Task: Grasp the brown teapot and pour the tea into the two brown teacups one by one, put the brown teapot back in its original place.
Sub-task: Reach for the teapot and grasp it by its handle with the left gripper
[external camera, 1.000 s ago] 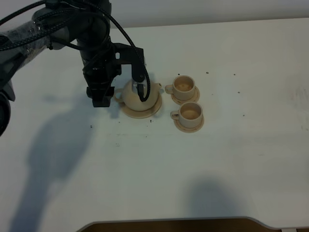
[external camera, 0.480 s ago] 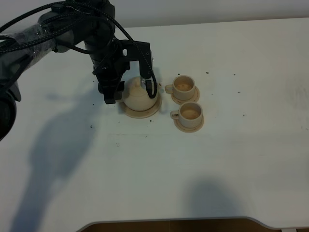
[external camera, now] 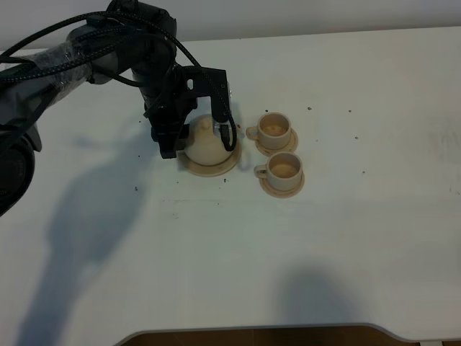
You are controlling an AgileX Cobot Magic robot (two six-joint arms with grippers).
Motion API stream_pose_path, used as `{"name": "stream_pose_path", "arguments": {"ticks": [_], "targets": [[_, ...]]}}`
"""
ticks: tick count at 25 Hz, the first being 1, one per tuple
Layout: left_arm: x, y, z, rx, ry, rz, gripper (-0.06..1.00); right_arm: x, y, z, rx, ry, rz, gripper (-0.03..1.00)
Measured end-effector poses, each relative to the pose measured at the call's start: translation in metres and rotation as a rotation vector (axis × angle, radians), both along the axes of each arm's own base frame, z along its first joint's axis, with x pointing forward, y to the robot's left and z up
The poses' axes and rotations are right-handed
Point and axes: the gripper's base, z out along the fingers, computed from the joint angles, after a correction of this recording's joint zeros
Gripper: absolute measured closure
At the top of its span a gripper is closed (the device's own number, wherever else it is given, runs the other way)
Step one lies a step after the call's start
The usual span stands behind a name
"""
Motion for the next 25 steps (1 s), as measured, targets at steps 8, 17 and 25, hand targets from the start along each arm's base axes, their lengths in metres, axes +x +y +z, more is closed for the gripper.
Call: {"name": "stream_pose_path", "arguments": {"ticks": [8, 17, 25], "targets": [[-0.0014, -0.004, 0.0001, 0.011, -0.008, -0.028, 0.49, 0.0, 0.0, 0.0, 0.0, 0.0, 0.0, 0.53], [-0.003, -0.0069, 0.0002, 0.025, -0.009, -0.058, 0.65, 0.0, 0.0, 0.0, 0.0, 0.0, 0.0, 0.53], [-0.0029, -0.0094, 0.0004, 0.032, -0.024, -0.079, 0.83, 0.0, 0.0, 0.0, 0.0, 0.0, 0.0, 0.53]]}}
